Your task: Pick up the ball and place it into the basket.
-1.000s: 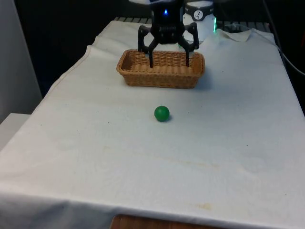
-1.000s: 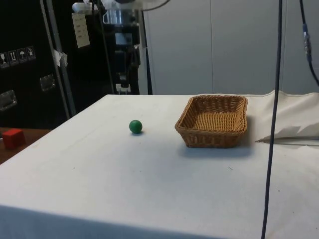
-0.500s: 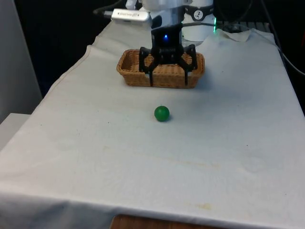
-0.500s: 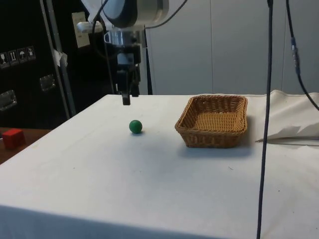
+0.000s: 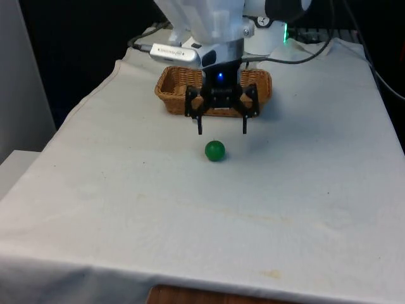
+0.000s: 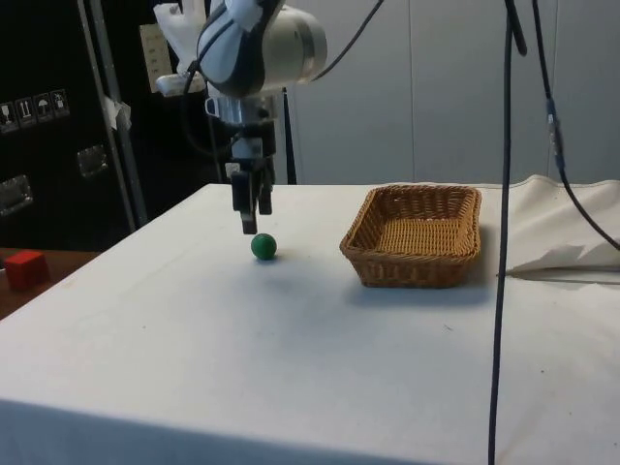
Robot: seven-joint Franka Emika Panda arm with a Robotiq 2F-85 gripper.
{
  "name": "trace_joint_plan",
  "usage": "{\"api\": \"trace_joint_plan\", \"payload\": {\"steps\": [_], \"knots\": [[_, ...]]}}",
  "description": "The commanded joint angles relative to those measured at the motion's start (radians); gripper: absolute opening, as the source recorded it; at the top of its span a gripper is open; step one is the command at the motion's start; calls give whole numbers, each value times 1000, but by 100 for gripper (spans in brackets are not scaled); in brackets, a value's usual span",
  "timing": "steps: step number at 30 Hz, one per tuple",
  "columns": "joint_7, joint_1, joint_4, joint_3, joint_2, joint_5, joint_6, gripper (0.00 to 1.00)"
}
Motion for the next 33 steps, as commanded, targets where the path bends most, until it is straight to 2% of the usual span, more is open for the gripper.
{"api": "trace_joint_plan", "payload": {"steps": [1,2,3,6,10,11,12,15,18,19,20,24,25,27,28,29,30,32,33], "knots": [[-10,-8,5,11,8,15,13,100],[0,0,2,0,6,2,3,100],[-11,-8,7,12,15,17,16,100],[-14,-10,14,18,40,28,31,100],[-12,-5,21,18,65,35,46,100],[-6,0,17,9,59,25,34,100],[-11,-4,22,19,70,35,49,100],[-9,-3,29,22,88,39,61,100],[-10,-4,30,23,94,40,64,100],[-5,1,28,16,93,31,55,100],[-10,-3,30,22,95,39,63,100],[-7,-1,29,19,94,35,59,97],[-7,-1,29,18,94,35,58,82],[-7,0,29,18,94,34,57,63],[-6,0,29,18,94,34,57,48],[-5,1,28,16,94,32,55,38],[-6,0,29,18,94,33,57,38],[-6,0,28,17,94,33,56,19],[-6,0,28,17,94,33,56,1]]}}
